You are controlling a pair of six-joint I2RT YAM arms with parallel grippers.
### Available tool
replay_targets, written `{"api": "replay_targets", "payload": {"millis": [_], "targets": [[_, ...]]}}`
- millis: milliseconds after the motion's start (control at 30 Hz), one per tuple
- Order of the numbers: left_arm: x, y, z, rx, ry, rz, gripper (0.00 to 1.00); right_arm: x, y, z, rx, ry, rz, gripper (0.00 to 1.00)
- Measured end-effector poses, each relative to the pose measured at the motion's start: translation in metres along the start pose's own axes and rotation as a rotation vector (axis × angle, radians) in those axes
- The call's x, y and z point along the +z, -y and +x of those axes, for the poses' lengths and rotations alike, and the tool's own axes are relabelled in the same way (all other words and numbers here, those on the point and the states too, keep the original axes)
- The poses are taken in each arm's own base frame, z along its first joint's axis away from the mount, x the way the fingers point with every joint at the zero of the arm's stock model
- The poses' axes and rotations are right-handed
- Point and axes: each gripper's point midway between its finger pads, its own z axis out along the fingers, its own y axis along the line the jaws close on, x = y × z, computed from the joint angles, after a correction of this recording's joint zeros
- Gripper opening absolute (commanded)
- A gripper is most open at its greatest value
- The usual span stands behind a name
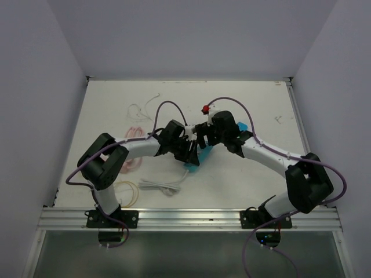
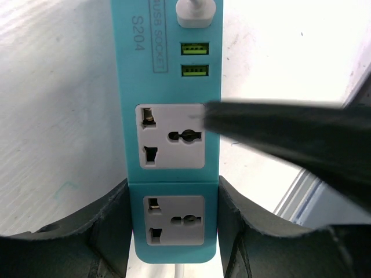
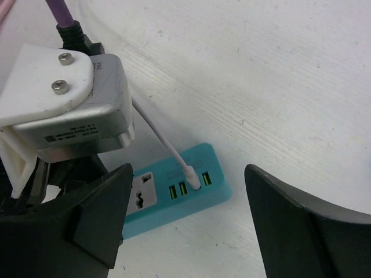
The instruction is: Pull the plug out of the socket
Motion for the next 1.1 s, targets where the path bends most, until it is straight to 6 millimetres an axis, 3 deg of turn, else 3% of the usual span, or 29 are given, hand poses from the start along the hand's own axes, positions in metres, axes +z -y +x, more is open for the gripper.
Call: {"api": "replay_targets", "payload": {"millis": [133, 267, 433, 567, 633, 933, 1100], "targets": [[-0.003, -0.008, -0.003, 0.002, 0.034, -0.061, 0.00, -0.017, 0.007, -0.007, 0.087, 0.039, 0.056, 0.88], [-0.004, -0.015, -0.010, -0.012, 0.075, -0.111, 0.00, -0.030, 0.012, 0.002, 0.224, 0.044, 0.102, 0.91], [-0.002, -0.022, -0.014, -0.059, 0.128, -0.144, 0.00, -0.034, 0.008, 0.033, 0.473, 0.022, 0.112, 0.91], [-0.002, -0.023, -0.018, -0.090, 0.175, -0.144, 0.00, -0.024, -0.002, 0.067, 0.662, -0.017, 0.079, 0.90], [-0.001, -0.022, -0.020, -0.098, 0.189, -0.139, 0.00, -0.018, -0.007, 0.073, 0.713, -0.032, 0.063, 0.89], [0.002, -0.018, -0.023, -0.128, 0.226, -0.123, 0.00, 0.003, -0.021, 0.049, 0.832, 0.051, -0.045, 0.86], [0.005, -0.015, -0.021, -0.146, 0.242, -0.102, 0.00, 0.012, -0.023, 0.047, 0.865, 0.066, -0.067, 0.81]]}}
